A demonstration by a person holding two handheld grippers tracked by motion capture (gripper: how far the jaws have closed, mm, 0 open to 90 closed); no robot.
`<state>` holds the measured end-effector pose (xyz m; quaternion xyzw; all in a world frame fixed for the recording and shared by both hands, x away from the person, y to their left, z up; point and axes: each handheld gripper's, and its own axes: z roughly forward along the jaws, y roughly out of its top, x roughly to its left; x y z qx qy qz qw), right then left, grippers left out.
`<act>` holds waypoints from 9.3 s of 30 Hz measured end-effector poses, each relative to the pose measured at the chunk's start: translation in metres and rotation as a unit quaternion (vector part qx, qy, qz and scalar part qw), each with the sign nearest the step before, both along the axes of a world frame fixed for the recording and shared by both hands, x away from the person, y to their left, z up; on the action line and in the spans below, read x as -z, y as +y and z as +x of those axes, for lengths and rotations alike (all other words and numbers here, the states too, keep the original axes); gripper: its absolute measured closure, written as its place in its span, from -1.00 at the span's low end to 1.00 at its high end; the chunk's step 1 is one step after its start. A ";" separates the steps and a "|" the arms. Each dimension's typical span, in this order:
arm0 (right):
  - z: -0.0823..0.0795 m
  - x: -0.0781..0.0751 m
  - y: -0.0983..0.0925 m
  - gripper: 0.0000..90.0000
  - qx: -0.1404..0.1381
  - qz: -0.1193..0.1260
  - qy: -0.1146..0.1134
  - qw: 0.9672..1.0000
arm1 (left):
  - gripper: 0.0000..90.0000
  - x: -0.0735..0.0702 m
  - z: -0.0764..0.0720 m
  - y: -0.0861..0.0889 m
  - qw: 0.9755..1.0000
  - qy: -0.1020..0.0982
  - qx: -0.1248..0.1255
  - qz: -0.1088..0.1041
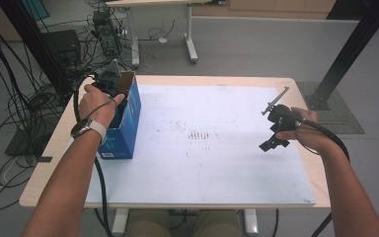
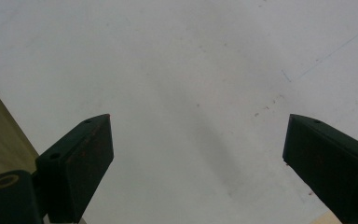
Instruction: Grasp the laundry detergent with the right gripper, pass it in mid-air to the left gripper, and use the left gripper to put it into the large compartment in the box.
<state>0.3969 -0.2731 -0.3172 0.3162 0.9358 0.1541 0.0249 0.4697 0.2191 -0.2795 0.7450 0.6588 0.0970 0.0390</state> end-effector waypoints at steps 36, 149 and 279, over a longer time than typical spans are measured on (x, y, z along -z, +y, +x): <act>0.001 -0.001 0.003 -0.81 -0.003 -0.004 0.000 1.000 | -0.17 0.001 -0.001 0.004 1.000 -0.002 0.000 -0.005; 0.001 -0.006 0.004 -0.81 -0.001 -0.009 -0.003 1.000 | -0.17 0.001 -0.005 0.006 1.000 -0.005 0.007 -0.009; -0.012 -0.034 0.011 -0.81 0.002 -0.016 -0.021 1.000 | -0.88 -0.129 -0.042 -0.121 0.890 -0.017 0.448 -0.078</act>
